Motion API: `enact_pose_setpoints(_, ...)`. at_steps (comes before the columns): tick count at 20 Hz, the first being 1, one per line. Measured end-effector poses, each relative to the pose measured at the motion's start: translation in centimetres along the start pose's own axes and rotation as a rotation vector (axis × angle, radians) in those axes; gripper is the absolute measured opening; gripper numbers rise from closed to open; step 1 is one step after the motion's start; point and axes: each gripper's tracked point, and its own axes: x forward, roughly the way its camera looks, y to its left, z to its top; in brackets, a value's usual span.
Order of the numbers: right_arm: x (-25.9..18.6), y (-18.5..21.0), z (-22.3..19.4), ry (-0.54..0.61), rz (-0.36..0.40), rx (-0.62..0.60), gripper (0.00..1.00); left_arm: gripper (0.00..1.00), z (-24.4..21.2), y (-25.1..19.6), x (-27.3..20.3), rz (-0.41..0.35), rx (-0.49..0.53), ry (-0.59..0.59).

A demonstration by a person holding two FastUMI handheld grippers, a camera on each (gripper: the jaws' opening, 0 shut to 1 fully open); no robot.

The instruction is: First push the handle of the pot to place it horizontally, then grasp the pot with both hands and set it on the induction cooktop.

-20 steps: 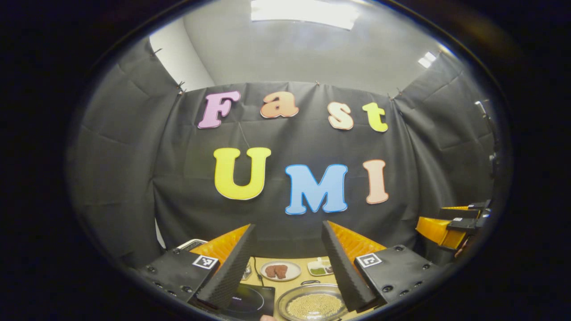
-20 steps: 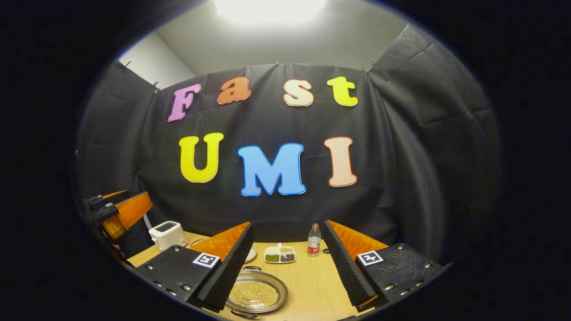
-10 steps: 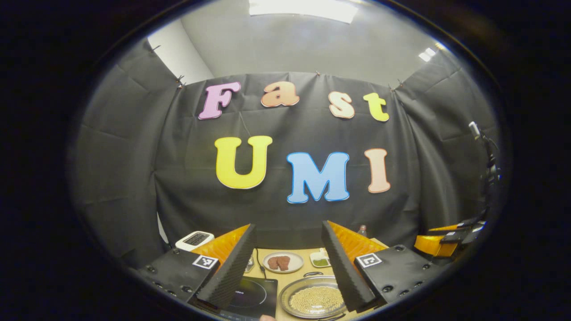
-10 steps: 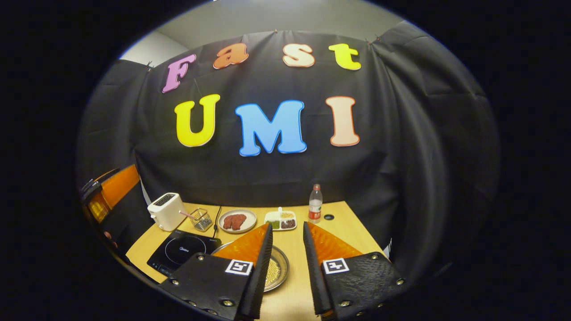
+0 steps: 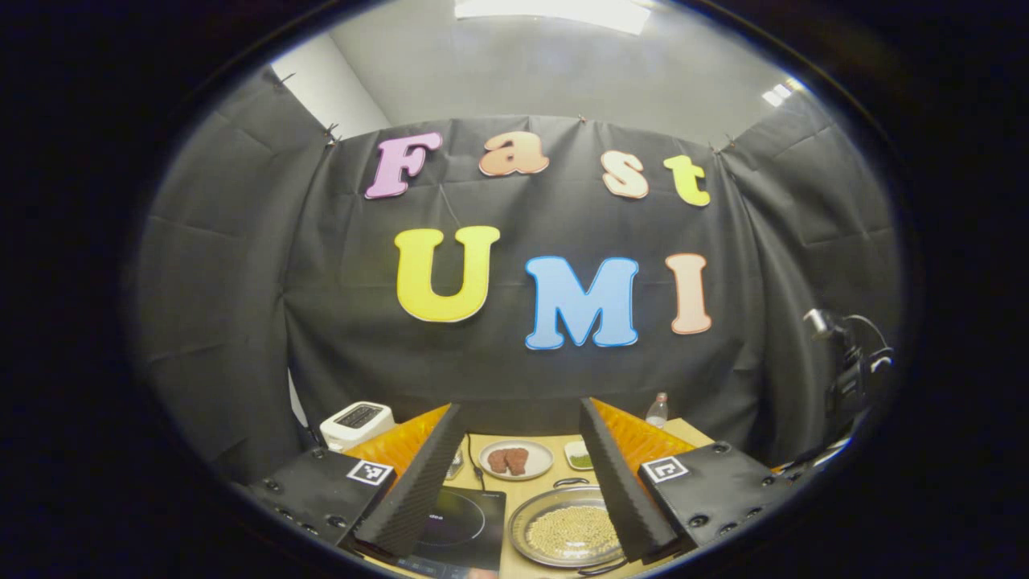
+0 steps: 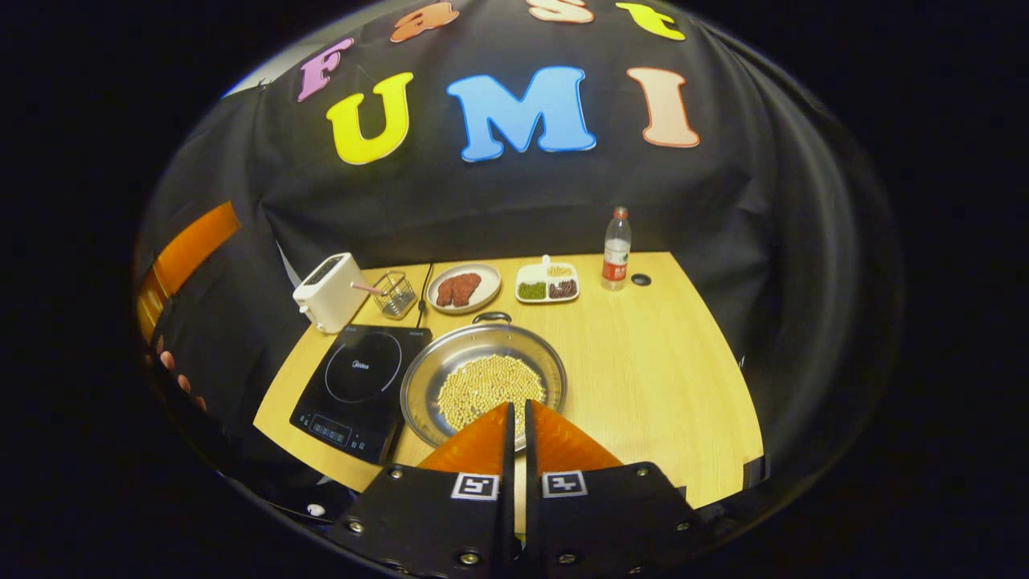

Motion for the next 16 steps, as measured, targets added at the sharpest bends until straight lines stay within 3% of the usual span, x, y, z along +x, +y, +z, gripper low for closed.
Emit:
enact_pose_setpoints(13, 5.0, 4.7, -7.9, 0.333, 0.1, 0.083, 0.06, 0.99, -1.6, 5.0, -0.8, 0.07, -0.006, 0.027)
enact_pose_setpoints(16, 6.0, 6.5, -9.4, 0.389, 0.147, 0.133, 0.06, 0.94, -1.4, 6.4, -1.1, 0.087, -0.002, 0.02)
